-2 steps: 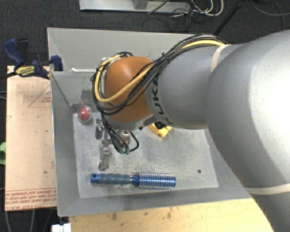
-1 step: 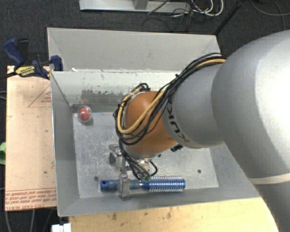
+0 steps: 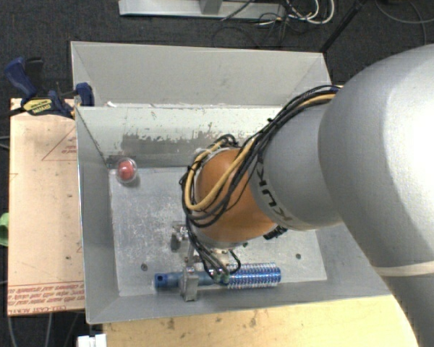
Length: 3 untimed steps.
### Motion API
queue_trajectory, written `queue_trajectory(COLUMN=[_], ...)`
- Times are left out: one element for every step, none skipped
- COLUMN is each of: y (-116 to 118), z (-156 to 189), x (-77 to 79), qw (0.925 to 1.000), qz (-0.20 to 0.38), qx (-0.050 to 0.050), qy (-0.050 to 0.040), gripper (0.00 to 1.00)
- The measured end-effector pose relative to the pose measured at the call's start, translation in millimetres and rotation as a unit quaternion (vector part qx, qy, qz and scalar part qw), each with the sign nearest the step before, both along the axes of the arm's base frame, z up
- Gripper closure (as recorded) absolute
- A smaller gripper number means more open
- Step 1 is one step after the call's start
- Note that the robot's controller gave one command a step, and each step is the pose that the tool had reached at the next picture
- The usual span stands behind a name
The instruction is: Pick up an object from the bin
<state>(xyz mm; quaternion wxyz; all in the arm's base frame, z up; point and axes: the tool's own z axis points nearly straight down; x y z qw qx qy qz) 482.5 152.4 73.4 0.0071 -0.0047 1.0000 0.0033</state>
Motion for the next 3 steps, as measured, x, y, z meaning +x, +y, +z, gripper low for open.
queue_trajectory(y=[-1, 5, -89], z=[-2, 26, 189], x=[-2.2, -2.4, 4.5], qw=[1.0, 1.0, 1.0], qz=[0.0, 0.006, 0.002], qx=[-0.001, -0.002, -0.003], qy=[0.0039, 0.0056, 0.0016], gripper=[1.0, 1.0, 1.0])
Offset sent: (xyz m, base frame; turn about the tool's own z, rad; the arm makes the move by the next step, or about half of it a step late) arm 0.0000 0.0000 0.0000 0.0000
